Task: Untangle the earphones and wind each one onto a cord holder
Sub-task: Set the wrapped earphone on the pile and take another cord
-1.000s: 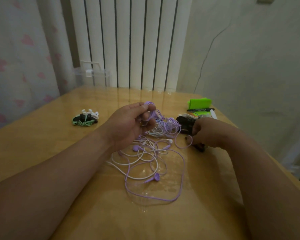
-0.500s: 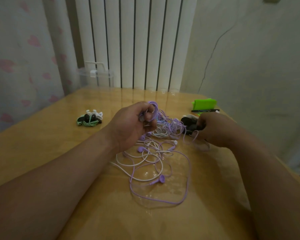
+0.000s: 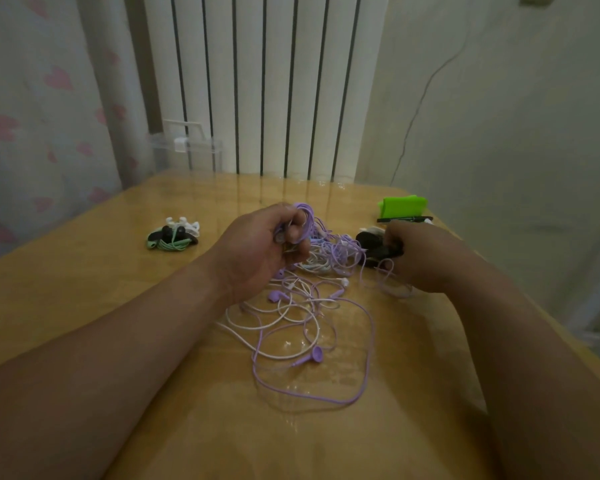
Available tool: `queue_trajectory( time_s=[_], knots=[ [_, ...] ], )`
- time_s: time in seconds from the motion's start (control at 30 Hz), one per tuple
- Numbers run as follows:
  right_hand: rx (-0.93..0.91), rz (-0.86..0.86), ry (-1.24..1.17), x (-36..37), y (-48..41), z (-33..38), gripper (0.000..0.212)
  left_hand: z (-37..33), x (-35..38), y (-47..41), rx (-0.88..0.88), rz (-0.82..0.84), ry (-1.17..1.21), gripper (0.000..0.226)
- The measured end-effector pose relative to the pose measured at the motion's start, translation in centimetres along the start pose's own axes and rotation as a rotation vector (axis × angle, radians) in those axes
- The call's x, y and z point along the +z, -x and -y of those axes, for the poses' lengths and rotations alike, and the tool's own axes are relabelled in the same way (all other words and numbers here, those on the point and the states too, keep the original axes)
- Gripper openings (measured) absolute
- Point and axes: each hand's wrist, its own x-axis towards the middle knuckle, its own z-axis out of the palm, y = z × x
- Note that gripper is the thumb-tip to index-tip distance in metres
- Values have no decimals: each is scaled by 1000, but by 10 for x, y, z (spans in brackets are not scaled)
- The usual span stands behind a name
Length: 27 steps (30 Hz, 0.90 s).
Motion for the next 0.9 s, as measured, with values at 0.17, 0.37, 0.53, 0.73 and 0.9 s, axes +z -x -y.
queue_trajectory(
  time_s=[0.17,0.37,0.53,0.73,0.9],
  knots=[
    [45,-247,-172,0,-5,-1,19,1,1,0,-1,3,9,26],
    [16,-203,-807,-6,5,25,19,1,2,0,8,-10,45,27],
    [-49,248,-1460,-12,25,58,18,0,-2,-2,36,-15,68,27],
    [-144,589,-1472,-2,30,67,15,0,-5,-3,72,-20,29,28],
    [-111,556,-1474,3,24,65,17,0,-1,0,91,12,-26,30]
  ],
)
